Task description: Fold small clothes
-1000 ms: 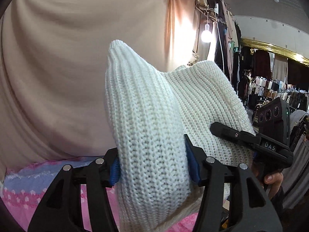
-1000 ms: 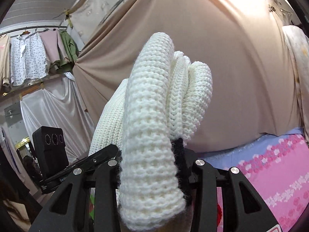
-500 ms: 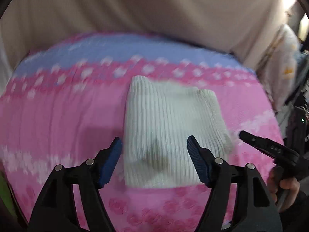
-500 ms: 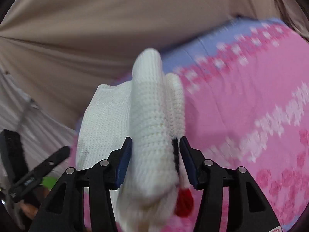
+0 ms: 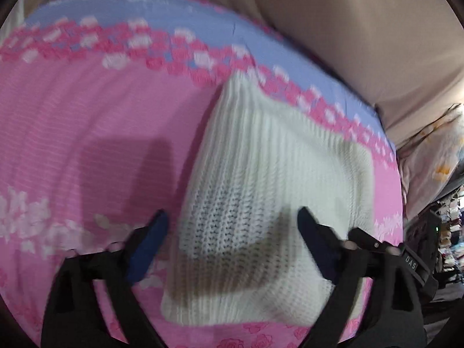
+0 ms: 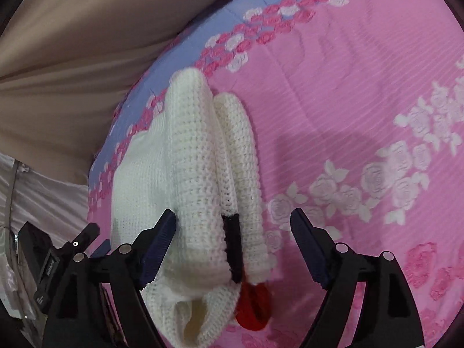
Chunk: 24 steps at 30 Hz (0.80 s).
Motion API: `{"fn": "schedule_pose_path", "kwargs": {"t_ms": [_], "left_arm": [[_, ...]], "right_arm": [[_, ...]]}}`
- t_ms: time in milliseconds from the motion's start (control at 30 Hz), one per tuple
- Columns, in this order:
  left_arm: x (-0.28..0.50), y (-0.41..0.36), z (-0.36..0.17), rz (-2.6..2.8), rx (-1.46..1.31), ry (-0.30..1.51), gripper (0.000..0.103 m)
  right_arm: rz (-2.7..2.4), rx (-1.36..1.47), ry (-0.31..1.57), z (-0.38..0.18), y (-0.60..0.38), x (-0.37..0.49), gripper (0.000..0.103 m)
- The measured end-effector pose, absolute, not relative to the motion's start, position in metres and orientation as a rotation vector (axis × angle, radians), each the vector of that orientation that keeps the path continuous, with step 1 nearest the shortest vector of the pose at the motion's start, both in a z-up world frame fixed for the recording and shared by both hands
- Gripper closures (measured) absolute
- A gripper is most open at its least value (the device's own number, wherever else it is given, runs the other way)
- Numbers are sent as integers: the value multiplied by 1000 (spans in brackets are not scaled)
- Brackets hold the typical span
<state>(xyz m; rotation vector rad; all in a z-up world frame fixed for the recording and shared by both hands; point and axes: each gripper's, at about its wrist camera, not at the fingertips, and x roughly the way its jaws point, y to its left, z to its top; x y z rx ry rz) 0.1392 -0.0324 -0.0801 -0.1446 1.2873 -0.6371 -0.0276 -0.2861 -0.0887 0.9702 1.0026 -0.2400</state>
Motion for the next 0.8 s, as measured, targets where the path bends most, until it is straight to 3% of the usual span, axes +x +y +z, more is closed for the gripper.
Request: {"fn": "schedule_pose_path", "kwargs": {"t_ms": [33,67,100,133,267,367,400,467,567,633,667,800], "left_arm": [[139,-34,-85,-636,-135,1314,41],[140,-30,-82,-642,-173,1311,51],[138,-25,-78,-659,-210,1317,61],[137,-21,-71,-661,-230,1320,64],[119,-6,-27,-687,-263,1297,80],[105,-10,-45,-600,-222,1351,82],[100,-17,-65,-553,-146,1372,77],[93,-17,-69,-528,-141,1336,71],[78,-19,-35,-522,-52,1246,66],[59,-20,-9,-546,42,1143,29],[44,-18,-2,-572,75,1103,24],[3,-18,-37,-677,144,1192,22]], "right_arm": [[-216,1005,1026,-101,-282,-19,27],[-194,1028,1039,-106,-277,-14,32],[-199,1011,1035,-105,-274,-9,50],[-171,992,1038,-101,-272,-2,62],[-78,849,978,-39,-266,11,68],[-64,774,964,-22,-268,9,63],[-79,778,1008,-38,-271,9,56],[-187,750,1153,-84,-280,8,55],[-207,924,1054,-83,-292,-23,52],[-201,870,993,-57,-287,-39,49],[-184,819,974,-45,-281,-47,48],[-112,756,1067,-50,-267,-63,42]]}}
